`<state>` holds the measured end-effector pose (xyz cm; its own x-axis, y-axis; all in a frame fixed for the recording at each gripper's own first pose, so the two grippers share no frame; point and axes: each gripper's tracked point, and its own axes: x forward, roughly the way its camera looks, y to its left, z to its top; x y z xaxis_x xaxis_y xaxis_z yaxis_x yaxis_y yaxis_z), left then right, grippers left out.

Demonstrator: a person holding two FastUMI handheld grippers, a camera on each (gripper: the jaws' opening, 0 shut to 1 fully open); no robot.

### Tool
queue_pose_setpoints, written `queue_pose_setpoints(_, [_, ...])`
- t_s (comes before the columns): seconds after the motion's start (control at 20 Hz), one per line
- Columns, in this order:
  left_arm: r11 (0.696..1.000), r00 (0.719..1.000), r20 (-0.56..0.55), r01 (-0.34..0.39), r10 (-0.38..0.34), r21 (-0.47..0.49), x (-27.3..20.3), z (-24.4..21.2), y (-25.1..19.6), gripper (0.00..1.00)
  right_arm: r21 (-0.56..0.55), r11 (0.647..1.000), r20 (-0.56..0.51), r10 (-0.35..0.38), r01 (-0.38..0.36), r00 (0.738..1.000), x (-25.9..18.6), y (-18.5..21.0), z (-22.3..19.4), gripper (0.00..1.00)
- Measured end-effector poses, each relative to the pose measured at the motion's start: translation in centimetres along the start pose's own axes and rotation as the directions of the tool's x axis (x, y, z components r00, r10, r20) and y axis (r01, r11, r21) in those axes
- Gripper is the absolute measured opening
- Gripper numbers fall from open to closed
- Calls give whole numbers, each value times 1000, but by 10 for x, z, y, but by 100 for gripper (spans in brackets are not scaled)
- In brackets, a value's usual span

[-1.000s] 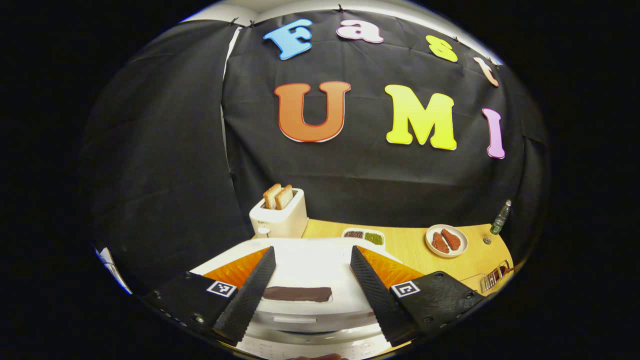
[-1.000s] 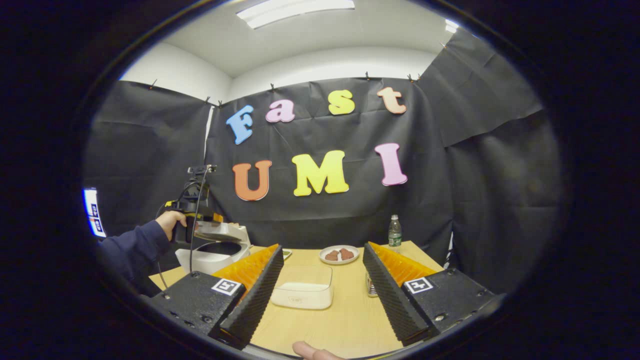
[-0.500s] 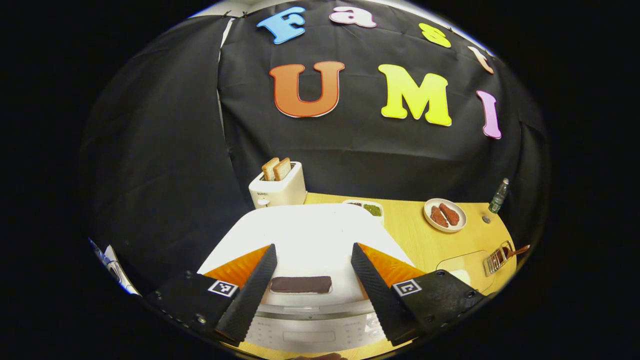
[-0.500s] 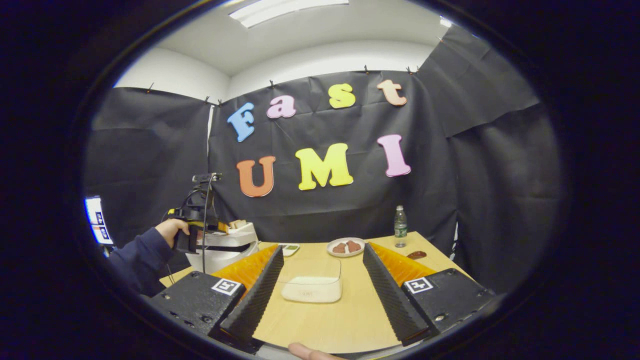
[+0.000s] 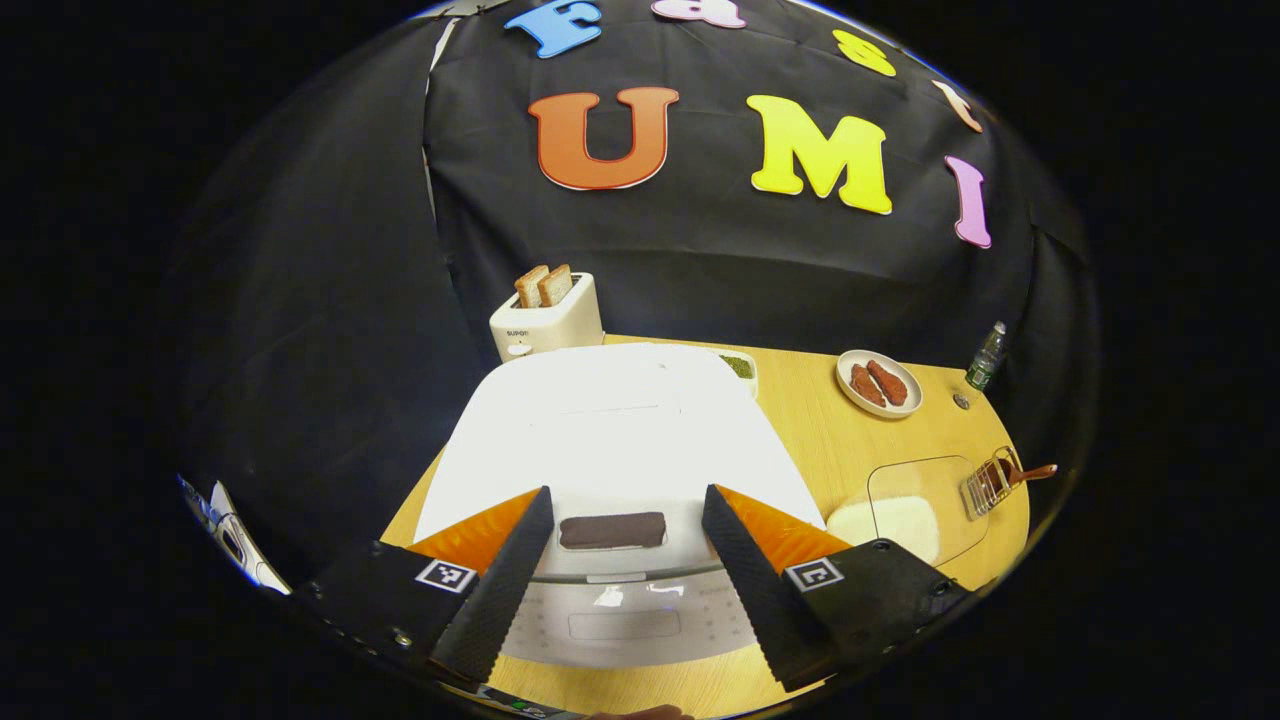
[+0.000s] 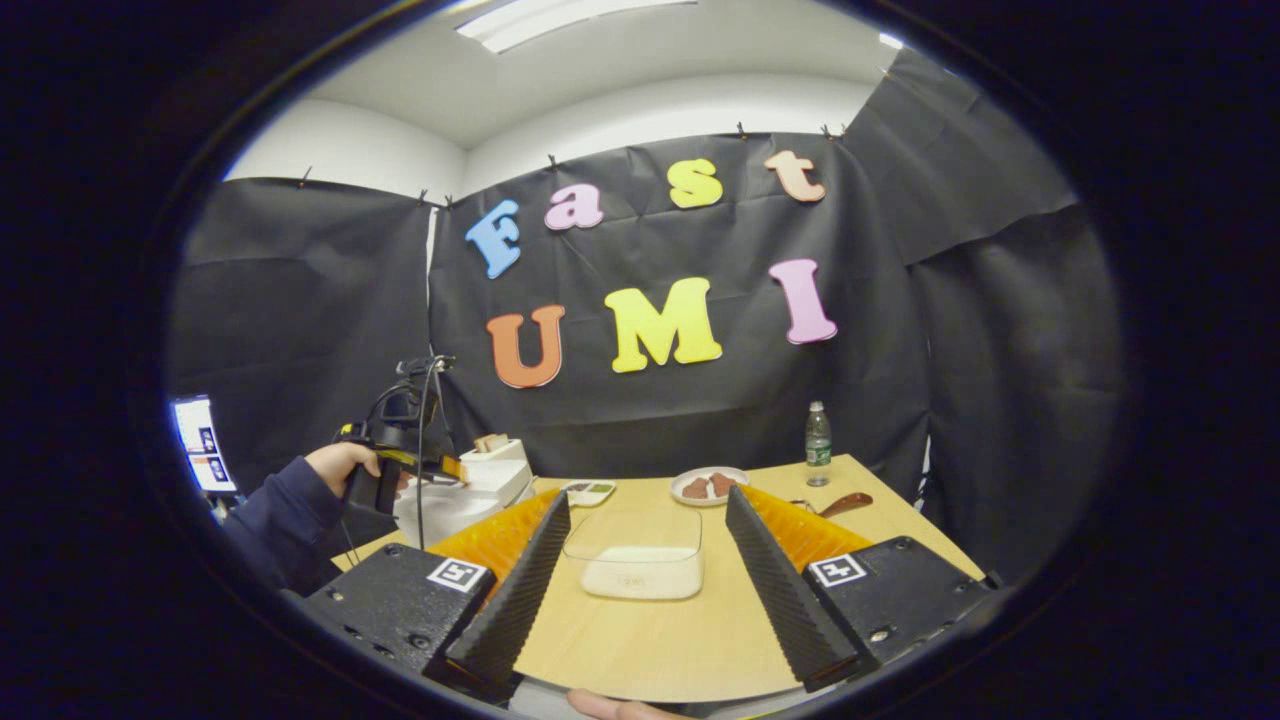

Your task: Close the left gripper, press the button to open the rice cooker; take a wooden spoon from the chopstick holder with the right hand, scoop a spoonful of rice and pour it into the rice cooker, then put the wooden spoon back into the chopstick holder.

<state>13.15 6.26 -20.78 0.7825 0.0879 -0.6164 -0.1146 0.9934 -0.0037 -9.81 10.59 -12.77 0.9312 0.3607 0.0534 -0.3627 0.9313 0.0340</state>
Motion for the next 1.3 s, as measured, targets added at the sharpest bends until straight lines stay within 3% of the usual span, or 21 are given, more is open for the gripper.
queue_pose_setpoints(0.3, [1000, 999, 41, 0, 0, 1, 0, -4, -1, 98, -8, 1000, -9, -6, 6, 1000, -1, 0, -5, 100])
queue_pose_setpoints(0.35, [1000, 999, 42, 0, 0, 1, 1, -6, -1, 98, -12, 1000, -8, -11, 11, 1000, 0, -2, -4, 96])
queue_pose_setpoints(0.85, [1000, 996, 93, 5, -4, -13, 1, -13, -2, 99, -22, 1000, -22, -18, 17, 1000, -2, -1, -10, 100])
queue_pose_setpoints(1.3, [999, 962, 272, -34, 34, -4, -5, 0, -2, 96, -25, 998, -2, -59, 59, 998, 0, -12, -2, 100])
